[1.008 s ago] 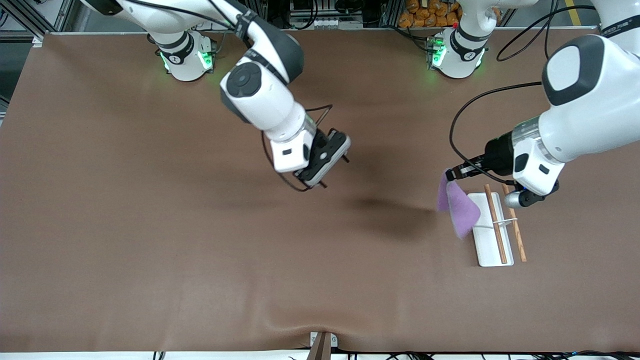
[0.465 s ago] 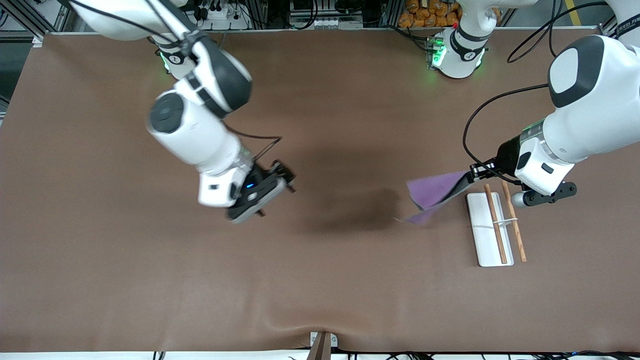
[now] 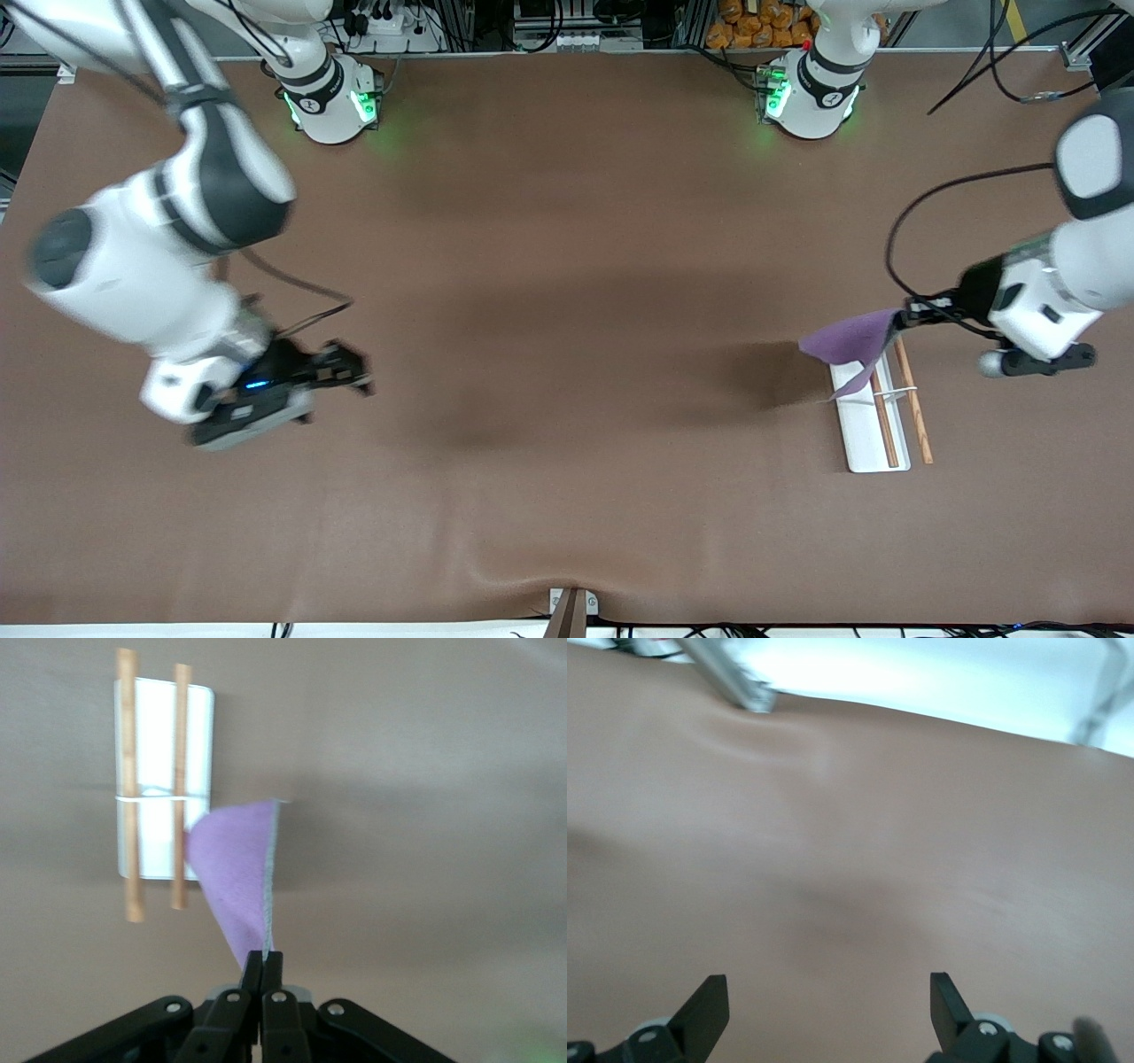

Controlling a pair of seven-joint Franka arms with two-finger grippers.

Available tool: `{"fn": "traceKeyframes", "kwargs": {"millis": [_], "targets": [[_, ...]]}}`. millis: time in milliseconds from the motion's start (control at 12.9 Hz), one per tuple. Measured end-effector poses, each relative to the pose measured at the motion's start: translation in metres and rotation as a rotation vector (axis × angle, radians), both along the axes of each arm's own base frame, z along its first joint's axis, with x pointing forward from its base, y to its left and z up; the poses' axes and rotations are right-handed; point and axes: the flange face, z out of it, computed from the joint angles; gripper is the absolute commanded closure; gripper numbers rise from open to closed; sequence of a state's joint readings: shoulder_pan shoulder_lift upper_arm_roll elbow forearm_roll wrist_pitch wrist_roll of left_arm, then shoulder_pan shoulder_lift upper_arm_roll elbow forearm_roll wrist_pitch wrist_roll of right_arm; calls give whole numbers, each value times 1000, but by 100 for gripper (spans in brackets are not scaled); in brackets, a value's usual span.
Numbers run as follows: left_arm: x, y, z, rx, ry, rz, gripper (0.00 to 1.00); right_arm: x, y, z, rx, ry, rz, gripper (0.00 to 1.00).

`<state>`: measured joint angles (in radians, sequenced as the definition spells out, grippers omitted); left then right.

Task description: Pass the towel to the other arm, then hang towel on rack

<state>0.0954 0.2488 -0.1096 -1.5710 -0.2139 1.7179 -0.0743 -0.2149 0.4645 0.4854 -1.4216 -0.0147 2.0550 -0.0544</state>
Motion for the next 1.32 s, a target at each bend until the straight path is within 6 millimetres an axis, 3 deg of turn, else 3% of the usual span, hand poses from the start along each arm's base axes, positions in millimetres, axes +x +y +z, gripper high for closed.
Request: {"fn": "traceKeyframes", "kwargs": {"millis": [310, 465, 543, 853, 1008, 1318], "targets": [[2, 37, -6, -13, -18, -59, 100, -15, -135, -6, -50, 205, -149, 0], [1, 55, -8, -17, -26, -70, 100, -22, -181, -12, -96, 242, -197, 0], [2, 64, -10, -19, -24, -66, 100, -24, -190, -15, -126, 257, -199, 0], [7, 90, -26, -30, -26, -88, 100, -40, -186, -5, -186, 332, -186, 0], [13, 102, -34, -34, -34, -93, 100, -55, -183, 16, -211, 370, -183, 0], [24, 107, -40, -31, -64, -95, 100, -81, -168, 57, -253, 396, -173, 0]]}}
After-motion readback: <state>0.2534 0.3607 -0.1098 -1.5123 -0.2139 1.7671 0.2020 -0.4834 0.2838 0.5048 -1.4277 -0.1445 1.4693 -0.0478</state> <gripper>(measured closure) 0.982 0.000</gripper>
